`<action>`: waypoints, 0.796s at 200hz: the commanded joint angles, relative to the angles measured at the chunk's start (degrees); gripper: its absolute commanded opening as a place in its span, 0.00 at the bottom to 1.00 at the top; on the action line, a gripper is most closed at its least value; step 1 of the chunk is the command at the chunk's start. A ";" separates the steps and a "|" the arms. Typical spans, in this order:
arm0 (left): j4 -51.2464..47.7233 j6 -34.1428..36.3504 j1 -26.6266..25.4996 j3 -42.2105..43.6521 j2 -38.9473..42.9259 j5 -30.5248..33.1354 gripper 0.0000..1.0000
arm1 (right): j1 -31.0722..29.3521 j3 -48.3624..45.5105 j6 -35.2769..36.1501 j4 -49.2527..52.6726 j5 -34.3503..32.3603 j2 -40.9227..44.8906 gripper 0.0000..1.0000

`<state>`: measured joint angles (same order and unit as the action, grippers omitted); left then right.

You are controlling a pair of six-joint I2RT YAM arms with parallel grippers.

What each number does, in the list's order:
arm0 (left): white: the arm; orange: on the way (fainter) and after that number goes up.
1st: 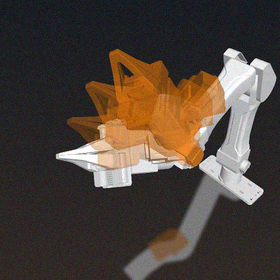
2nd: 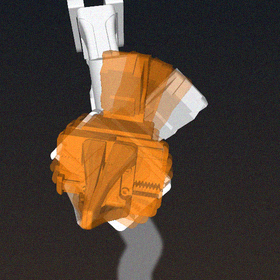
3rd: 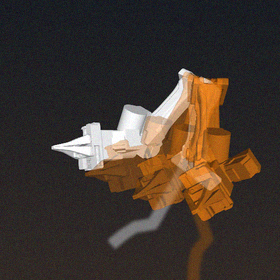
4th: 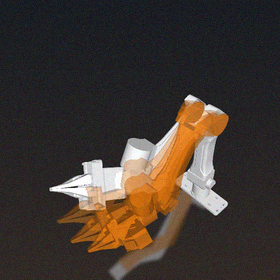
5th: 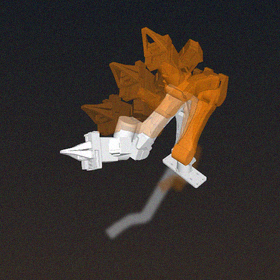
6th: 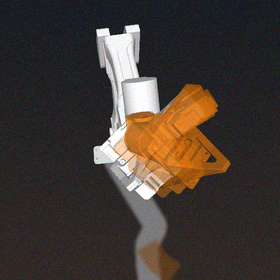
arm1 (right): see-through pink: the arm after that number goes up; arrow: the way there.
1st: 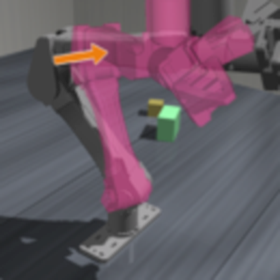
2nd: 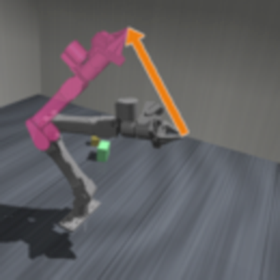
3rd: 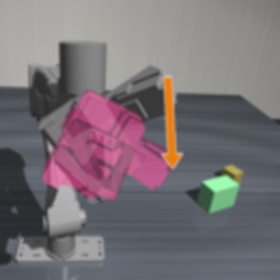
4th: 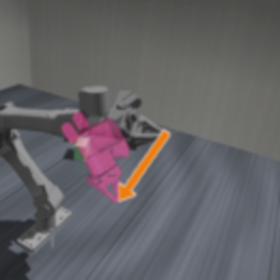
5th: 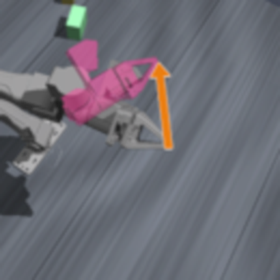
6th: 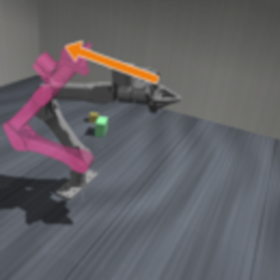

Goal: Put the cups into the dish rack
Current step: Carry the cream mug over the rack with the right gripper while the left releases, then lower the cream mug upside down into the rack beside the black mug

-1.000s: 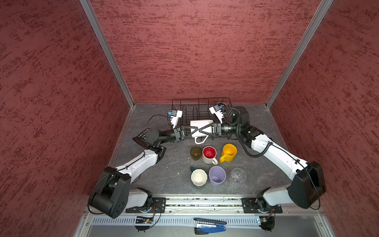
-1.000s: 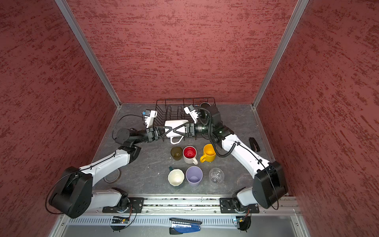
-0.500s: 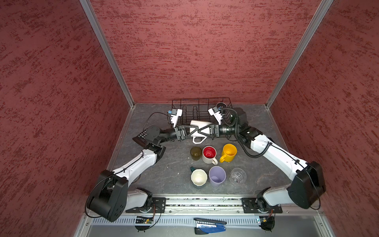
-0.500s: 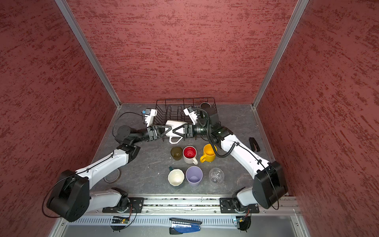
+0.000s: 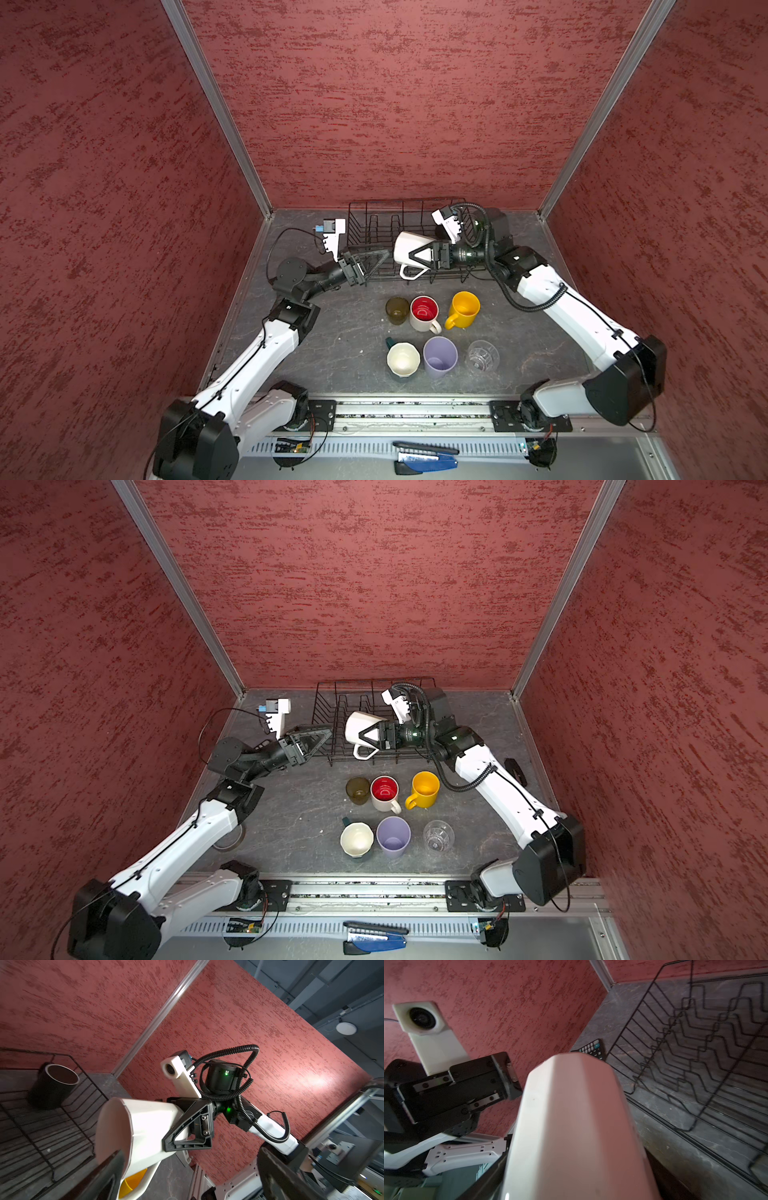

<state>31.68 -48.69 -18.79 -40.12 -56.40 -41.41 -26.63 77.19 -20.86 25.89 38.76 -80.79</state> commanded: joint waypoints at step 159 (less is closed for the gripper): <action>-28.25 8.16 8.65 4.34 16.40 14.85 1.00 | 5.19 41.99 24.33 40.72 -43.51 -27.73 0.16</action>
<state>4.19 -40.64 -11.07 -36.53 -40.99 -26.44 -21.54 113.23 -0.19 65.06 0.49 -106.54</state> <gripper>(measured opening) 0.996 0.834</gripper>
